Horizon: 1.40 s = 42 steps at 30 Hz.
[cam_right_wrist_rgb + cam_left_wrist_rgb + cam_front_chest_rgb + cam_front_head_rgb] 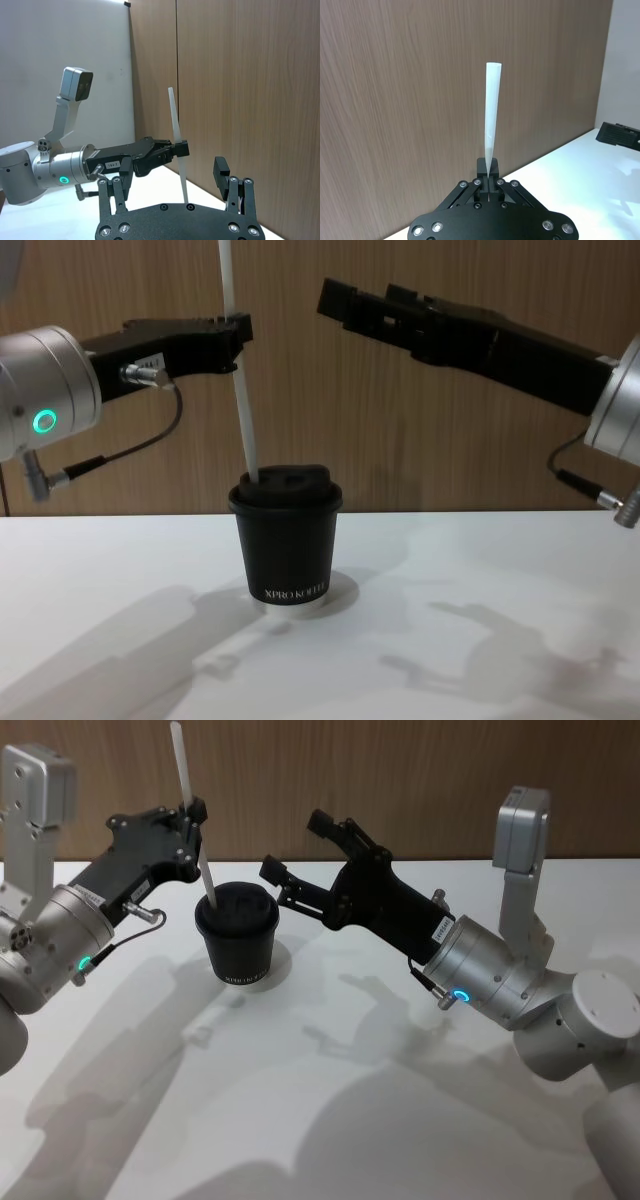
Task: Pick up the straw with one hand, pass it to the other hand, and insert it into the cup.
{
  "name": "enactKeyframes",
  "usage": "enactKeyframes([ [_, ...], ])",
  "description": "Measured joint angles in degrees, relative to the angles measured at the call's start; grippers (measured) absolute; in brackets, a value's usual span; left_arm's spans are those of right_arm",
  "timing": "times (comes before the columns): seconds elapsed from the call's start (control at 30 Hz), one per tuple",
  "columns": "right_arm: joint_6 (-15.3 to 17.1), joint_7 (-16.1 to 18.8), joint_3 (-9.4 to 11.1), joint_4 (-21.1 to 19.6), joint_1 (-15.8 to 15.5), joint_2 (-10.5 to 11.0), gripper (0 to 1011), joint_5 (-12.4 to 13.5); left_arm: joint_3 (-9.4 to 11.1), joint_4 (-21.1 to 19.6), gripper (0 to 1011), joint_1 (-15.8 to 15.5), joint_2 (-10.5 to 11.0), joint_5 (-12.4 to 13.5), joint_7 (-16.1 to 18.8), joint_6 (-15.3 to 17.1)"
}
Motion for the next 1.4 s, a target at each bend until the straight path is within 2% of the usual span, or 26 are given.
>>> enactKeyframes([
  [0.43,0.0,0.0,0.0,0.0,0.0,0.0,1001,0.0,-0.2,2.2,5,-0.4,-1.2,0.5,-0.2,0.4],
  [0.6,0.0,0.0,0.0,0.0,0.0,0.0,1001,0.0,-0.3,2.9,86,-0.5,-1.6,0.4,-0.4,1.0],
  [0.63,0.0,0.0,0.0,0.0,0.0,0.0,1001,0.0,-0.4,3.1,139,-0.5,-1.8,0.3,-0.4,1.3],
  [0.7,0.0,0.0,0.0,0.0,0.0,0.0,1001,0.0,-0.5,3.4,157,-0.5,-2.0,0.1,-0.5,1.6],
  [0.93,0.0,0.0,0.0,0.0,0.0,0.0,1001,0.0,-0.8,3.9,408,-0.3,-2.4,-0.2,-0.6,2.4],
  [1.0,0.0,0.0,0.0,0.0,0.0,0.0,1001,0.0,-0.9,3.9,448,-0.2,-2.5,-0.2,-0.6,2.5],
  [1.03,0.0,0.0,0.0,0.0,0.0,0.0,1001,0.0,-1.0,3.9,503,0.0,-2.5,-0.2,-0.6,2.6],
  [1.13,0.0,0.0,0.0,0.0,0.0,0.0,1001,0.0,-1.2,3.8,561,0.4,-2.5,-0.2,-0.5,2.8],
  [1.17,0.0,0.0,0.0,0.0,0.0,0.0,1001,0.0,-1.4,3.7,629,0.7,-2.5,-0.3,-0.4,2.9],
  [1.33,0.0,0.0,0.0,0.0,0.0,0.0,1001,0.0,-1.9,2.9,762,1.7,-2.5,-0.3,0.0,3.2],
  [1.4,-0.1,0.0,-0.1,0.0,0.0,0.0,1001,0.0,-2.3,2.4,844,2.4,-2.3,-0.3,0.2,3.3],
])
